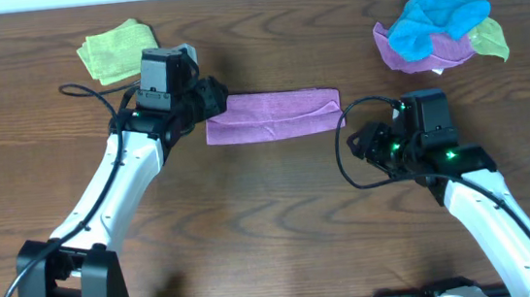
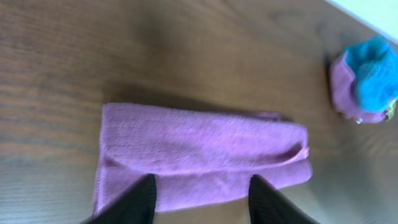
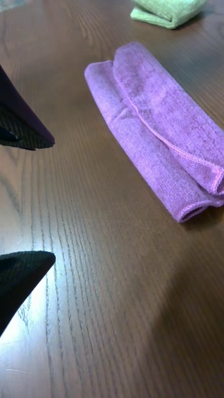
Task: Fold the cloth
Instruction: 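Grasp the strip ends with both grippers and lift them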
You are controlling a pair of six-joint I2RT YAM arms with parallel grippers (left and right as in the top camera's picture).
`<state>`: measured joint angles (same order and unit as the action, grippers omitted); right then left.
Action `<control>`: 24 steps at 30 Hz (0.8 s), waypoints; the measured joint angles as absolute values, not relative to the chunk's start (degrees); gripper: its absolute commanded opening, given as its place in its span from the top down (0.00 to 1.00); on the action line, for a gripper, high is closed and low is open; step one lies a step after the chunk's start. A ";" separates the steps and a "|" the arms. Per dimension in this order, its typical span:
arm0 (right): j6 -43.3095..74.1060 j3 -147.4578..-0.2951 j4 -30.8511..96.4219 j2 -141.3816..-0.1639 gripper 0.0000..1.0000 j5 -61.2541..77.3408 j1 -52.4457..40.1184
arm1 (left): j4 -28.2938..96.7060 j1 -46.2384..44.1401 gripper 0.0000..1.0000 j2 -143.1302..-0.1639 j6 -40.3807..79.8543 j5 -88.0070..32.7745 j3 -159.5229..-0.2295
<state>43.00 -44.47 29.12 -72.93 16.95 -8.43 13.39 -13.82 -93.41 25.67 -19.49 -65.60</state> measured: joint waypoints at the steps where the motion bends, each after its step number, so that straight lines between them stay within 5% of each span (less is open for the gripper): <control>1: 43.00 -44.47 28.88 -72.93 0.47 17.19 -8.43 | 11.97 -13.82 0.94 -93.58 26.26 -19.44 -65.60; 24: 43.68 -44.45 25.26 -72.93 0.42 18.24 -8.43 | 3.99 -14.85 0.94 -114.52 37.71 -18.81 -65.63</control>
